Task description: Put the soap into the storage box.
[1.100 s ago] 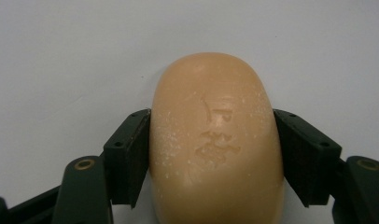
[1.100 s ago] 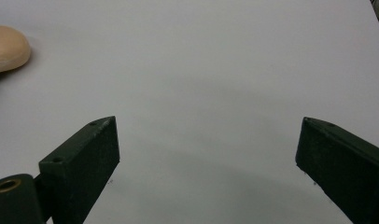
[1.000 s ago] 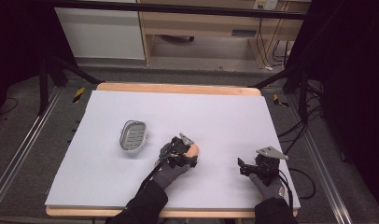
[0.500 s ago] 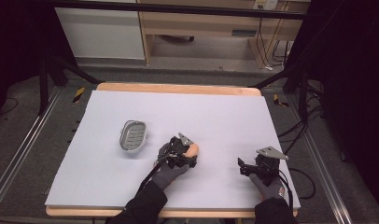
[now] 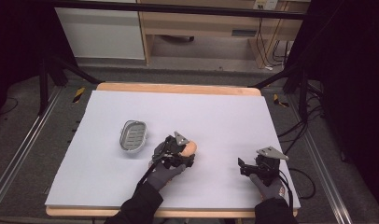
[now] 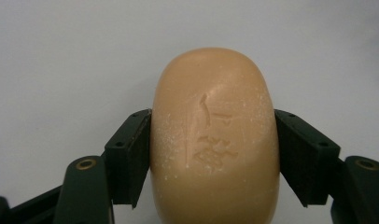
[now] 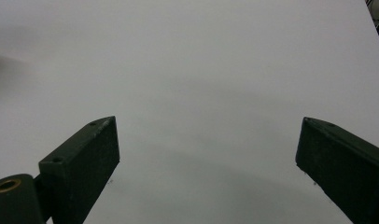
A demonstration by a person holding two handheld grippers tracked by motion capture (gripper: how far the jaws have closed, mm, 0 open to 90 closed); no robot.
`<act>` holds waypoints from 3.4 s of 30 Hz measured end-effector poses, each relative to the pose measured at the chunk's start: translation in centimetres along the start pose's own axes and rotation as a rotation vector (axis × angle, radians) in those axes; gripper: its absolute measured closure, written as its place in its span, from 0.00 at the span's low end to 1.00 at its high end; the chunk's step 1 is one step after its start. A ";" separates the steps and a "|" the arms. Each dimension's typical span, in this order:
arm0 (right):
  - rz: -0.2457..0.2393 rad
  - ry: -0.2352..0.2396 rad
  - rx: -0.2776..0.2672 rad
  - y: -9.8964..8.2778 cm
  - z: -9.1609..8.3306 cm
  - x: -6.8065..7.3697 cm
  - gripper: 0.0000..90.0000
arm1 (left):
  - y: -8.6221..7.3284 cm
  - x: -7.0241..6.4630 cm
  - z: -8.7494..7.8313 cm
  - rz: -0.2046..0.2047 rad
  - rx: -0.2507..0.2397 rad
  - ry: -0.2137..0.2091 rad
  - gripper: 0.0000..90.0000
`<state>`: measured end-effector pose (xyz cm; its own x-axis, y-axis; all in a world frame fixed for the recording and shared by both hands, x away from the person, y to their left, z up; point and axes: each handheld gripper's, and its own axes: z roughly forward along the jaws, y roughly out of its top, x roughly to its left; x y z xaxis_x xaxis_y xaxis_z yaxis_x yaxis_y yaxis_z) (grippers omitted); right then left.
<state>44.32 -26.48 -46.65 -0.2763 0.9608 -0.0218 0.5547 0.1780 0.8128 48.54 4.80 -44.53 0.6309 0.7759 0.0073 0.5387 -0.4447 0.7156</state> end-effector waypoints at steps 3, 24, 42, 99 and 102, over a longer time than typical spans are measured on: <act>0.002 -0.001 -0.005 0.0 0.0 0.0 0.07 | 0.0 0.3 -0.6 -0.003 -0.008 -0.001 0.36; 0.003 -0.001 -0.010 0.0 -0.2 0.0 0.07 | -0.1 2.2 -4.6 -0.028 -0.075 0.020 0.36; -0.001 0.000 -0.021 0.0 -0.3 0.0 0.07 | -0.9 5.1 -7.1 -0.083 -0.105 0.066 0.36; -0.010 0.003 -0.022 0.1 -0.1 0.3 0.07 | -1.6 12.8 -8.2 -0.217 -0.101 0.216 0.36; -0.010 0.003 -0.022 0.1 -0.1 0.3 0.07 | -1.7 13.1 -8.1 -0.213 -0.092 0.215 0.36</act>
<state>44.23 -26.21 -46.53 -0.2843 0.9583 -0.0287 0.5345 0.1833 0.8251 51.30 19.34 -40.00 0.3717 0.9283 -0.0092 0.5874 -0.2275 0.7767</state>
